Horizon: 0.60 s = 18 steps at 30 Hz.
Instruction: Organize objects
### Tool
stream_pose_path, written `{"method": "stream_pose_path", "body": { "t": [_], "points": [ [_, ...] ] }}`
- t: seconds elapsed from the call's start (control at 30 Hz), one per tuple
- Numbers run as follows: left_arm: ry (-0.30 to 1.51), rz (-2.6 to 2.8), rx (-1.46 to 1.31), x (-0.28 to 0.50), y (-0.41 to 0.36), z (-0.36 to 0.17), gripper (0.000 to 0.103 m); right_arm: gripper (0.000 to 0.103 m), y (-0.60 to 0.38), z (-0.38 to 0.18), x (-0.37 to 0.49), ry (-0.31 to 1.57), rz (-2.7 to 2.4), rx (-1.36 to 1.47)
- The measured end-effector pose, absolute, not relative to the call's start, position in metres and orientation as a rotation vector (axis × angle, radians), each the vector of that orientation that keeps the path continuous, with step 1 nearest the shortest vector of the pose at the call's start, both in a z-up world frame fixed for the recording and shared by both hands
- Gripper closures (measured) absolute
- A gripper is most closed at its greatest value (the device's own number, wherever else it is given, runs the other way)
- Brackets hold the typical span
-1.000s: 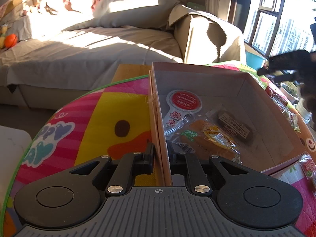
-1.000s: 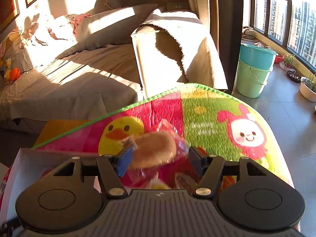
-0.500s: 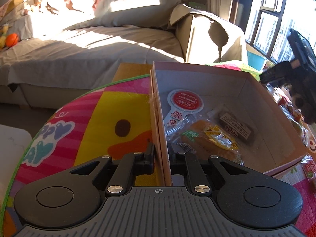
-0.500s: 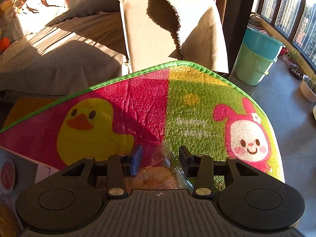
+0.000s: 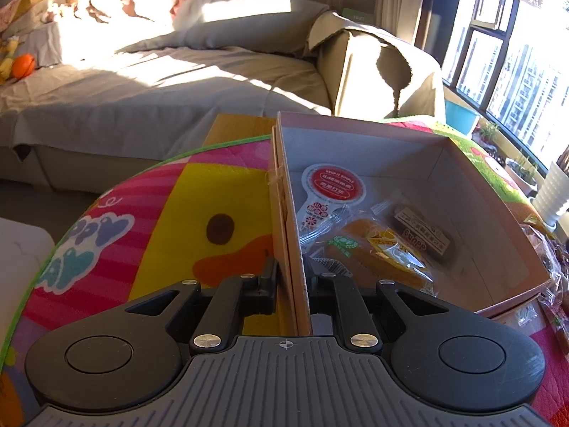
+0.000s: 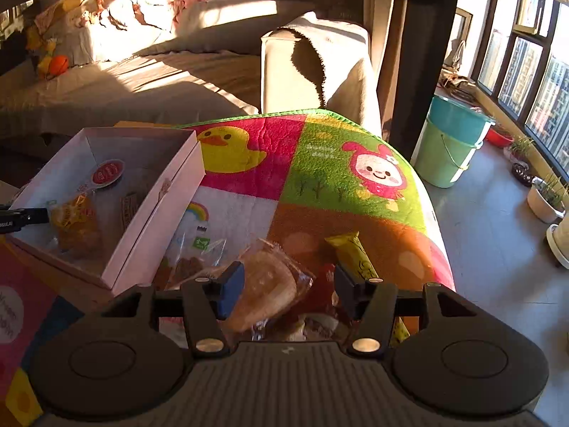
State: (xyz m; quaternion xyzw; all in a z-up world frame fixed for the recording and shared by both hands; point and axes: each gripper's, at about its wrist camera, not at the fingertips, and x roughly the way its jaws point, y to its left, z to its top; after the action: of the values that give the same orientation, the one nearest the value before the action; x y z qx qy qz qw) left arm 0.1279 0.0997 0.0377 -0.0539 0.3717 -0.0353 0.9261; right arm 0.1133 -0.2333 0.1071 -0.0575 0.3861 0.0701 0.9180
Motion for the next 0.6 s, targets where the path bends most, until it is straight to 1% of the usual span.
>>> {"method": "stream_pose_path", "body": {
  "t": [0.13, 0.27, 0.37, 0.43, 0.47, 0.53, 0.6],
  "points": [
    [0.759, -0.072, -0.119, 0.126, 0.101, 0.038, 0.088, 0.048, -0.231, 0.099, 0.076, 0.824, 0.172, -0.087],
    [0.765, -0.070, -0.102, 0.124, 0.098, 0.040, 0.088, 0.049, -0.211, 0.073, 0.053, 0.859, 0.199, -0.098],
    [0.768, -0.072, -0.104, 0.123, 0.098, 0.040, 0.088, 0.048, -0.207, 0.060, 0.044, 0.858, 0.141, -0.123],
    [0.768, -0.071, -0.104, 0.123, 0.099, 0.040, 0.088, 0.048, -0.211, 0.053, 0.042, 0.875, 0.122, -0.092],
    [0.768, -0.070, -0.103, 0.122, 0.098, 0.040, 0.088, 0.050, -0.214, 0.050, 0.042, 0.890, 0.118, -0.071],
    [0.767, -0.069, -0.106, 0.122, 0.099, 0.040, 0.087, 0.057, -0.215, 0.050, 0.039, 0.901, 0.130, -0.041],
    [0.766, -0.068, -0.109, 0.123, 0.099, 0.040, 0.087, 0.057, -0.213, 0.052, 0.033, 0.917, 0.167, -0.027]
  ]
}}
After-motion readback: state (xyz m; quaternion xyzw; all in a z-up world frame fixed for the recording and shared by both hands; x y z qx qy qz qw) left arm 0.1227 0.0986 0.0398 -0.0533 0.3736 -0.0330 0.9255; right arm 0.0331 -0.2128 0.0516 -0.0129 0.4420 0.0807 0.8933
